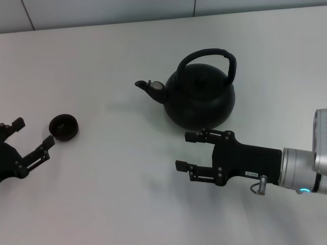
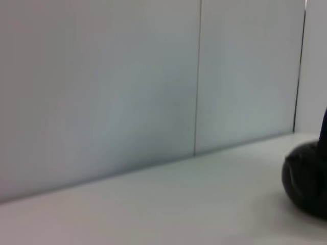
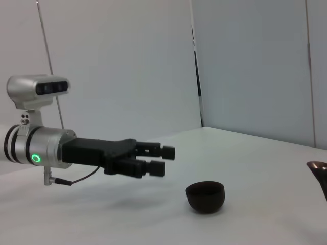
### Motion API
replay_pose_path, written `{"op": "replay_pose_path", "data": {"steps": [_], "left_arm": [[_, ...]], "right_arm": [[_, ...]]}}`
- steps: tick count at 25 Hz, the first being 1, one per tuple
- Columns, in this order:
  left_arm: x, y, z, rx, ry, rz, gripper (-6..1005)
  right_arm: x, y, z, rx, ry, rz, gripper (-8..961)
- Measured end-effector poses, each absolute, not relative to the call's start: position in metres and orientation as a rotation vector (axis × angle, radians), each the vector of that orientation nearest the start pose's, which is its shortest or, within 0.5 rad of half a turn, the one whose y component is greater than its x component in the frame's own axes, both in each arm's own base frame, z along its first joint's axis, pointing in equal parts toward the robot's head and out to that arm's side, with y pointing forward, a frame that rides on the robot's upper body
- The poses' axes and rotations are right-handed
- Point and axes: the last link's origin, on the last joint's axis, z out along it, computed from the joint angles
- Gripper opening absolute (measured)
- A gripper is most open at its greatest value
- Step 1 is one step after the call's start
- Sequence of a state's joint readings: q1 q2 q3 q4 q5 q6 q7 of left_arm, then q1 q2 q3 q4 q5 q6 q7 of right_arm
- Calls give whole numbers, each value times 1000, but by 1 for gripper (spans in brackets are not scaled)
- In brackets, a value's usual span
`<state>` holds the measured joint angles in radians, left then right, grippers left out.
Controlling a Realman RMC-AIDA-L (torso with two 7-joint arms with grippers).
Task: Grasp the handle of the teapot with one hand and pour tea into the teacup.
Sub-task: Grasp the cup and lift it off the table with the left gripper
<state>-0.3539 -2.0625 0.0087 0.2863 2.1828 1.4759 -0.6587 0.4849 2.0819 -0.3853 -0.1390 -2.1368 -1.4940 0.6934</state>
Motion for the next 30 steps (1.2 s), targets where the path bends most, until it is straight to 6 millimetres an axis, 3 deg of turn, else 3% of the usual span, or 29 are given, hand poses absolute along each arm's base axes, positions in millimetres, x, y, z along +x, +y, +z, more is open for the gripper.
{"op": "replay_pose_path", "data": {"steps": [30], "left_arm": [[-360,281,-20,-2317,-491,-511,842]], "right_arm": [[293,262,-75,-2637,428,834,721]]}}
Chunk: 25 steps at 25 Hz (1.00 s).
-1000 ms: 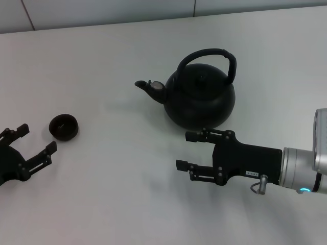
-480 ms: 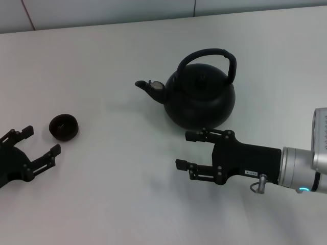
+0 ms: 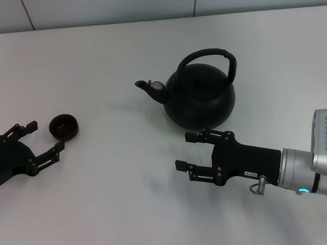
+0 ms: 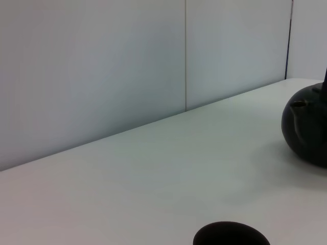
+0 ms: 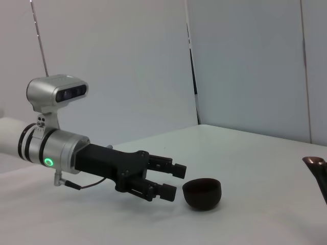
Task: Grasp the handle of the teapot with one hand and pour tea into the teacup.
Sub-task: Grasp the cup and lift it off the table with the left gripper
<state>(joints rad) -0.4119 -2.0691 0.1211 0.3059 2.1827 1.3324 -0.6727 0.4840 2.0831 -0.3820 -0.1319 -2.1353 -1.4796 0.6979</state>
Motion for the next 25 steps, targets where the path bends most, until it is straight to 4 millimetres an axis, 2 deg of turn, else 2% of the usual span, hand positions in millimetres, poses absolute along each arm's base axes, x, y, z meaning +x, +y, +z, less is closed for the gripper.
{"op": "replay_pose_path", "data": {"steps": [25], "left_arm": [[-342,309,-39,-2367,-450,-462,842]], "right_arm": [[294,259,-76,-2634,441,847,722]]}}
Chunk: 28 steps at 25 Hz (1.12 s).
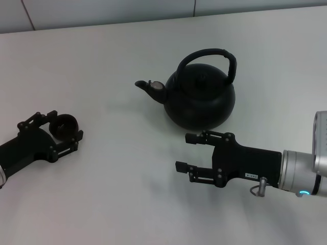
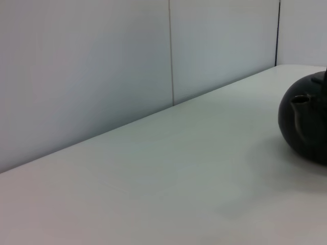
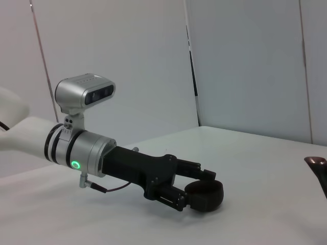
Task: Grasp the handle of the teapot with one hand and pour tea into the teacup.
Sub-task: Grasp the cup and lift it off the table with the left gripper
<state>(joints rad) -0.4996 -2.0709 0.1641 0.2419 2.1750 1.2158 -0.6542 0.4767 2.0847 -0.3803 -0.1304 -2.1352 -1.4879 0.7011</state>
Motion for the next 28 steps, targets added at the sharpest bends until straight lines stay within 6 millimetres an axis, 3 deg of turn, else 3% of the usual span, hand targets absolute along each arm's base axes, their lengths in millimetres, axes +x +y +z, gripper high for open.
{"op": "replay_pose_path", "data": {"steps": [22,28], "left_arm": [[-342,314,-40,-2357,-458,-440,841],[-343,314,-40,-2356,-462,-431,737]], "right_arm": [[294,258,-75,-2634,436,846,722],[294,258,-75,-2634,435,846,722]]}}
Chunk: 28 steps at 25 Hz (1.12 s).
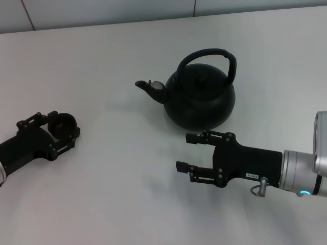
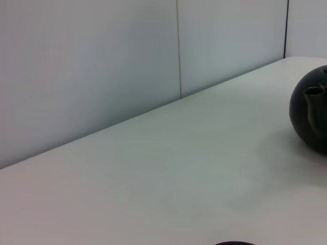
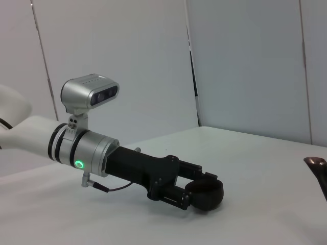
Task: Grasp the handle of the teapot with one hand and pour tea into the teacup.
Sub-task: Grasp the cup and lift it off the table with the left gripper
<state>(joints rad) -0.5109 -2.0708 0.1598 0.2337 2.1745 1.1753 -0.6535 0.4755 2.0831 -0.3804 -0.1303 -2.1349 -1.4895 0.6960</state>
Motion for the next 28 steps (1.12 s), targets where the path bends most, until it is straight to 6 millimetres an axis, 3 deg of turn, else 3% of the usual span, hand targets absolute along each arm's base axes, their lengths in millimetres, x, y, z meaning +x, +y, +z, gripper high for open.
{"op": "replay_pose_path", "data": {"steps": [7,15,28], "left_arm": [[-339,312,-41,-2363,-463,-467,695],[-331,310,-35,-2384,-460,-562,699],[-328,309,-34,-2404,-441,-576,705]], "right_arm": [[294,259,-75,-2632,434,846,722],[294,259,-75,-2632,434,846,723],[294,259,-75,-2632,433,846,722]]}}
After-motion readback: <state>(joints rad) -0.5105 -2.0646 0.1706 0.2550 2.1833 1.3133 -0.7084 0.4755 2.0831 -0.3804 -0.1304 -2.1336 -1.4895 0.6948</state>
